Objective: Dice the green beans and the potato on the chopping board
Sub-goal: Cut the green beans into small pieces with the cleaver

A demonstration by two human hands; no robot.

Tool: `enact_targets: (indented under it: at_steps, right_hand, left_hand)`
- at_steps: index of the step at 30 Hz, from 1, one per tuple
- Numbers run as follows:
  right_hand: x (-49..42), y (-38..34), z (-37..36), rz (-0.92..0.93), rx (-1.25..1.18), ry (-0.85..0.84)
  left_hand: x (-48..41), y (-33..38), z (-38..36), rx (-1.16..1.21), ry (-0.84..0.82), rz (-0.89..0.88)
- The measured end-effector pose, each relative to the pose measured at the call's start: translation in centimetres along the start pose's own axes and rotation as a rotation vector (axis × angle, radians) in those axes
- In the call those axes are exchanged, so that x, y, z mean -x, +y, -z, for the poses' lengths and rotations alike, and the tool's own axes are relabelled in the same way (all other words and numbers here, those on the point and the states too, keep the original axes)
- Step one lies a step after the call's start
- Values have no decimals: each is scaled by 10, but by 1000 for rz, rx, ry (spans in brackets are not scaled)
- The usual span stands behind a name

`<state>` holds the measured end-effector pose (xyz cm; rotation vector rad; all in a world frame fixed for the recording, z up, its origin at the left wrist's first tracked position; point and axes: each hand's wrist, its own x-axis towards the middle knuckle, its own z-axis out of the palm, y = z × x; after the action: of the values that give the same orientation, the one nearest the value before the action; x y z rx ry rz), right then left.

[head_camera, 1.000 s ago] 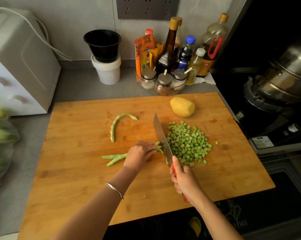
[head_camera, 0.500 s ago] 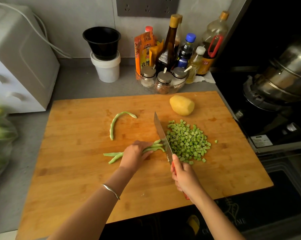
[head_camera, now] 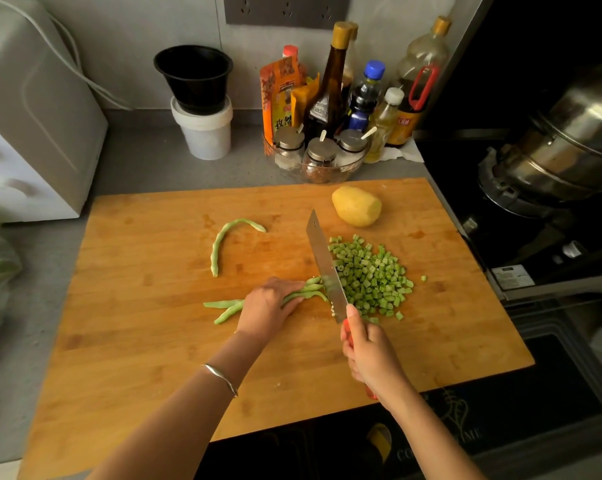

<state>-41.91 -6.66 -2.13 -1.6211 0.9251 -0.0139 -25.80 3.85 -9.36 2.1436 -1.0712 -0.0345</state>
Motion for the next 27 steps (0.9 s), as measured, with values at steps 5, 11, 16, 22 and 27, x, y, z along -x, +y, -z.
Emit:
enact_targets:
  at_steps: [5,11,16,22,27]
  right_hand:
    - [-2,5,-4,-11,44,-5]
    - [-21,0,-16,-67,145,15]
    - [-38,-3,-13,-27,218,56]
    - [-25,5,3,16,141,46]
    - [-14,0,-2,41,93,-16]
  left_hand:
    - [-1,1,-1,1,4,-7]
    - [0,-3,-3,22,-8,-3]
    - [-1,-2,-2,11,3,-19]
    - [0,-1,2,-84,5,-84]
    - [7,-5,3,-50,38,-51]
